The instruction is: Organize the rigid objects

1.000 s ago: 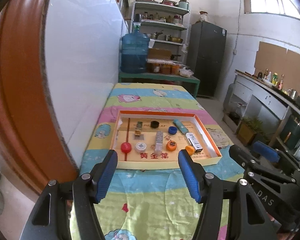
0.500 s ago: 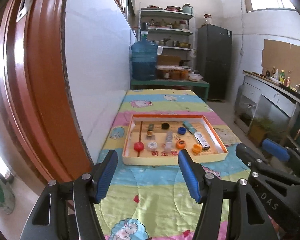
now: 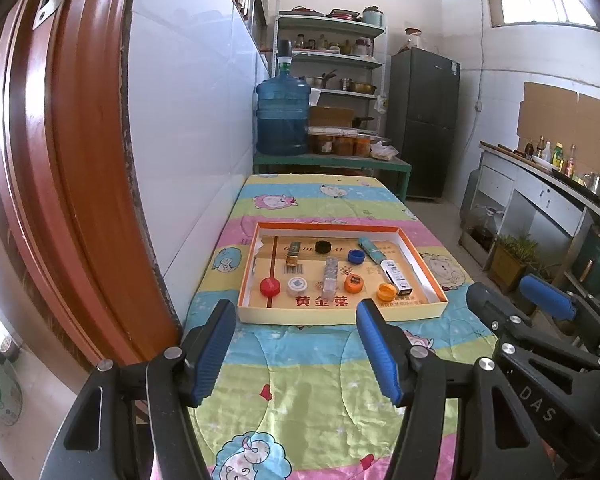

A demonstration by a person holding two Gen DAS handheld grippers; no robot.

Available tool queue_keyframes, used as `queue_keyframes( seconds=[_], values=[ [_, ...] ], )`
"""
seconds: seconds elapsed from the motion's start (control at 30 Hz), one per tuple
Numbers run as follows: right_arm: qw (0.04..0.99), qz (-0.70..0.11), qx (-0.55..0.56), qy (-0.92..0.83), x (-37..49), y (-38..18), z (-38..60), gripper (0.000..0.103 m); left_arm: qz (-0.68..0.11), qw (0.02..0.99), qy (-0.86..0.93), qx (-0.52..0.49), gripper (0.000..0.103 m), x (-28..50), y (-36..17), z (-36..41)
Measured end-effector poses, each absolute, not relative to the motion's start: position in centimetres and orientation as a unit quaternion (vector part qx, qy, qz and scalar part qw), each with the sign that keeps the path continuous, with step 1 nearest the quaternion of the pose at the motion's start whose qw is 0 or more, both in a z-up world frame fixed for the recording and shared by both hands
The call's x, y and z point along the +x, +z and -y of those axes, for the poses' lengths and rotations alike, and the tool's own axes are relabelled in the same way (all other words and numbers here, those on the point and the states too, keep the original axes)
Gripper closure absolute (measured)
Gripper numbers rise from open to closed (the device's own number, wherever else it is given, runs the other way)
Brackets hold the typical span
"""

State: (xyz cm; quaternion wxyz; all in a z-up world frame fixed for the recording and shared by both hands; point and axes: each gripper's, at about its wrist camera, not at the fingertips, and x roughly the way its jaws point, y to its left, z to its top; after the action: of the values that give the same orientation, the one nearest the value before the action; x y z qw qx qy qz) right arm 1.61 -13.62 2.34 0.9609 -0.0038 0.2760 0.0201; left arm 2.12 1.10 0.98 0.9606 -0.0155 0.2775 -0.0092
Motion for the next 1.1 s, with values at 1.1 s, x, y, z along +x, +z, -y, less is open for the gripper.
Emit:
queue_keyframes(
  seconds=[1.1],
  values=[
    [0.96, -0.28, 0.0, 0.026, 1.53, 2.11, 13.48, 0.038, -0.277, 0.961, -0.014, -0.016, 0.04, 1.68, 1.36, -1.03]
  ],
)
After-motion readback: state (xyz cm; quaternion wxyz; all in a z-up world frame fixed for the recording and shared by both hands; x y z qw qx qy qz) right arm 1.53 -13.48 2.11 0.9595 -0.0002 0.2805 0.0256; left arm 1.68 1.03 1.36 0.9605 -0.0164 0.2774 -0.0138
